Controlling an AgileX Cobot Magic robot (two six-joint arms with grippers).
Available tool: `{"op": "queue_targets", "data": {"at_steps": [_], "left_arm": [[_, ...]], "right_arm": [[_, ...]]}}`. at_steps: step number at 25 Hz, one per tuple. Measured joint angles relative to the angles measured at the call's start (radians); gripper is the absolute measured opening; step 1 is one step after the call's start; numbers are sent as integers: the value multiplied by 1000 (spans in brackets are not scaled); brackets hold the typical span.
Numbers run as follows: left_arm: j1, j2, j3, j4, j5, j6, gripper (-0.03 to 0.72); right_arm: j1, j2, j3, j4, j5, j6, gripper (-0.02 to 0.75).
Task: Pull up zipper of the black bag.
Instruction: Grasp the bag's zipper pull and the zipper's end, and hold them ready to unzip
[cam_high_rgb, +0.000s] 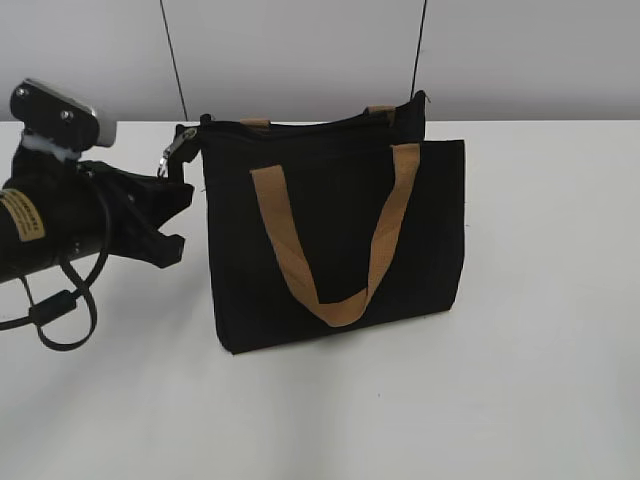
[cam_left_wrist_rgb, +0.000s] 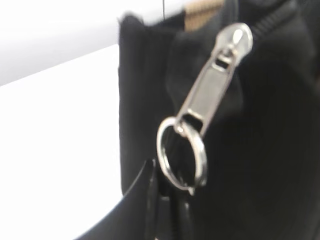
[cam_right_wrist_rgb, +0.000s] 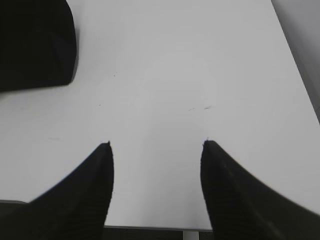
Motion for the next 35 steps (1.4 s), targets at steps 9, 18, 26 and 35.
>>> {"op": "queue_targets", "data": {"at_steps": [9, 18, 26, 35], "left_arm": [[0, -125, 0, 0, 18, 0, 23], [0, -199, 0, 9, 22, 0, 23], [0, -260, 1, 9, 26, 0, 22], [0, -264, 1, 9, 17, 0, 22]], "right_arm": [[0, 0, 0, 0, -1, 0, 435], [0, 0, 0, 0, -1, 0, 435], [0, 0, 0, 30, -1, 0, 435], [0, 228, -5, 353, 4, -344, 435]]}}
